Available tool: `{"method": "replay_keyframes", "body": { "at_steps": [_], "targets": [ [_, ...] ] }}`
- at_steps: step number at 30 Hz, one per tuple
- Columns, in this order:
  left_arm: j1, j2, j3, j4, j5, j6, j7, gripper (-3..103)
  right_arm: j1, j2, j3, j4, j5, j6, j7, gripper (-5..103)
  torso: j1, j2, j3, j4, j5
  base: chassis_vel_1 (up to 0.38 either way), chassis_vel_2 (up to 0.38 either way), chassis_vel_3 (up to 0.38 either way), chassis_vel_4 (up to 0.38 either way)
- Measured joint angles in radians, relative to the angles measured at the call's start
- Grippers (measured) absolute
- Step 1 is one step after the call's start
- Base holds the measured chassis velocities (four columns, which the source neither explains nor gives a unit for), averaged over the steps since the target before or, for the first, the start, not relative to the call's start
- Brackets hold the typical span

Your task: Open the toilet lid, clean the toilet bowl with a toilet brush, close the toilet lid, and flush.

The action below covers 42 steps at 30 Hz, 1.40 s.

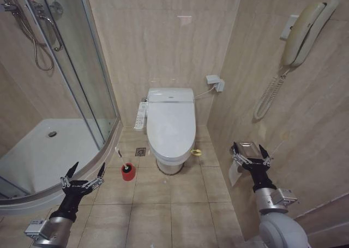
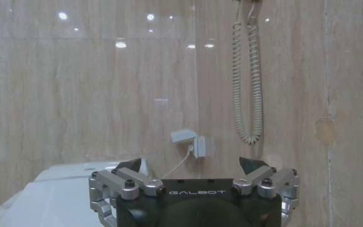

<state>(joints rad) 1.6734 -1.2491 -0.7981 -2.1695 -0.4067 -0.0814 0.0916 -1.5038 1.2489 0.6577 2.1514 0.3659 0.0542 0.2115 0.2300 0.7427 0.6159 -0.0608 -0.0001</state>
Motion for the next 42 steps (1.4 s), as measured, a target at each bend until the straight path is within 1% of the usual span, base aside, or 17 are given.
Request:
{"method": "replay_keyframes", "body": {
  "at_steps": [42],
  "targets": [
    [0.000, 0.000, 0.000, 0.000, 0.000, 0.000, 0.000, 100, 0.000, 0.000, 0.000, 0.000, 0.000, 0.000, 0.000, 100, 0.000, 0.000, 0.000, 0.0001, 0.0001, 0.000, 0.000, 0.000, 0.000]
  ]
}}
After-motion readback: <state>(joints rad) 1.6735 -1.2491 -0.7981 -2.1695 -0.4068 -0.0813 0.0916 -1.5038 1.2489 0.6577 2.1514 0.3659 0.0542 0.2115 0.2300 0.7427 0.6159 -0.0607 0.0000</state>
